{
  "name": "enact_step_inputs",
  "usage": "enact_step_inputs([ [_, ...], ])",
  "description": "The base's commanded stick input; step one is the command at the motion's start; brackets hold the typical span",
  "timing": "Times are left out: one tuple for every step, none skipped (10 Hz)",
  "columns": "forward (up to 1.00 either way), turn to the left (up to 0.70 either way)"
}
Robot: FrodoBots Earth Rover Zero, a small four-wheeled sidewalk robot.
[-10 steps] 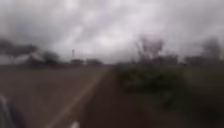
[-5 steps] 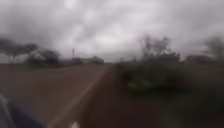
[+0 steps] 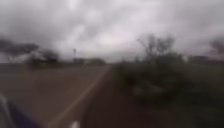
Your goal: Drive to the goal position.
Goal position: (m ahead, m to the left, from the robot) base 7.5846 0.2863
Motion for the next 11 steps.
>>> enact_step_inputs([
  [0.7, 0.0],
  [0.7, 0.0],
  [0.7, 0.0],
  [0.7, 0.0],
  [0.7, 0.0],
  [0.7, 0.0],
  [0.7, 0.0],
  [0.7, 0.0],
  [0.7, 0.0],
  [0.7, 0.0],
  [0.7, 0.0],
])
